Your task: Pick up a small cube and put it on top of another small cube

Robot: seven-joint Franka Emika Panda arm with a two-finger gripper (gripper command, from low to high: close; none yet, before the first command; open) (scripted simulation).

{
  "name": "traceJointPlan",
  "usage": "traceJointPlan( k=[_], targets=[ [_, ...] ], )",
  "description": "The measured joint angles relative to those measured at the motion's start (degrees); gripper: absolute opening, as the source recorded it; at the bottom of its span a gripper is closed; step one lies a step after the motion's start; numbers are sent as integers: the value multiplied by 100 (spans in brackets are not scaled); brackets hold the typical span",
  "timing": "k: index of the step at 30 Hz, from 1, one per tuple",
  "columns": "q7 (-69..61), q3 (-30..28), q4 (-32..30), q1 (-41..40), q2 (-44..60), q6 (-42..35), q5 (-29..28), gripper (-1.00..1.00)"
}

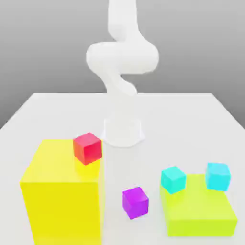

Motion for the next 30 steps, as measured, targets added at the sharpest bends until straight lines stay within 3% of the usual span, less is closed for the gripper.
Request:
traceJointPlan(
  k=[10, 17, 24, 30],
  targets=[
    [2135, 573, -986, -338, 1757, 1063, 601, 0],
    [3907, 1054, -1673, -579, 2966, 1821, 598, 0],
    [6220, 1200, -2367, -681, 4193, 2594, -162, 0],
    [7196, 610, -2304, -286, 5405, 3527, -1083, 0]
  ],
)
